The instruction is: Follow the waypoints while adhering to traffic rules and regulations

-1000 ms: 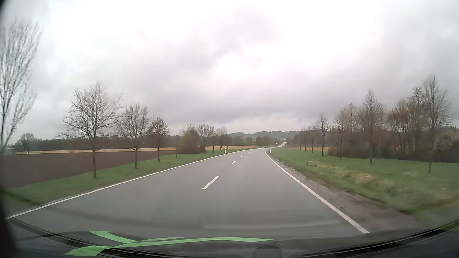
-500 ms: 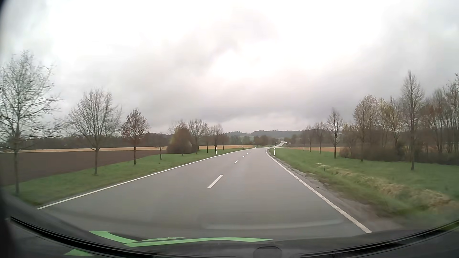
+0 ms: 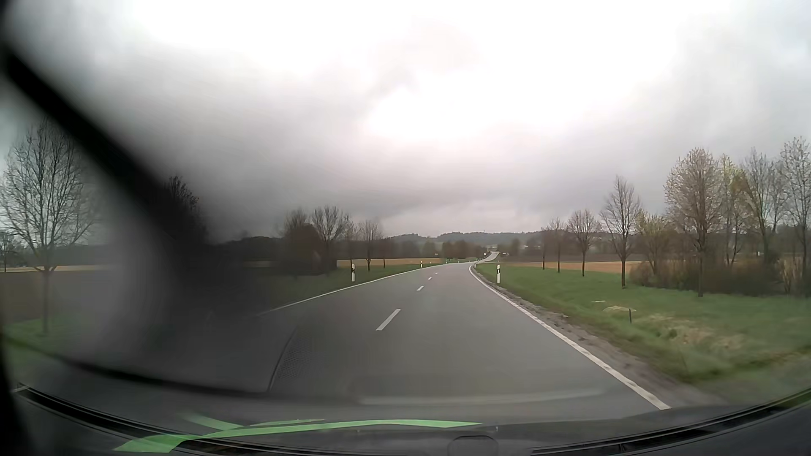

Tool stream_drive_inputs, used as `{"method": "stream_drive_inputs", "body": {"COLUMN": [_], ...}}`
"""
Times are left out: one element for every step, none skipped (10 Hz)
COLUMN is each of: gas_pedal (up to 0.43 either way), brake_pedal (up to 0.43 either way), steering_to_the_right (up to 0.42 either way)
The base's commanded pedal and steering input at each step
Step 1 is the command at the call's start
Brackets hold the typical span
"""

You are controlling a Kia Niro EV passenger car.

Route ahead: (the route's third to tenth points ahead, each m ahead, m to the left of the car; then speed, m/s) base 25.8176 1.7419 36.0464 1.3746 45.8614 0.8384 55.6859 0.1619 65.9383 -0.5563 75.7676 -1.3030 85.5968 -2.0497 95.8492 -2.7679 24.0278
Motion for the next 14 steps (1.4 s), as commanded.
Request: {"method": "stream_drive_inputs", "body": {"gas_pedal": [0.197,0.197,0.197,0.197,0.197,0.197,0.197,0.197,0.197,0.209,0.209,0.240,0.248,0.248], "brake_pedal": [0.000,0.000,0.000,0.000,0.000,0.000,0.000,0.000,0.000,0.000,0.000,0.000,0.000,0.000], "steering_to_the_right": [0.005,0.005,0.005,0.005,0.006,0.006,0.006,0.006,0.005,0.006,0.005,0.004,0.003,0.001]}}
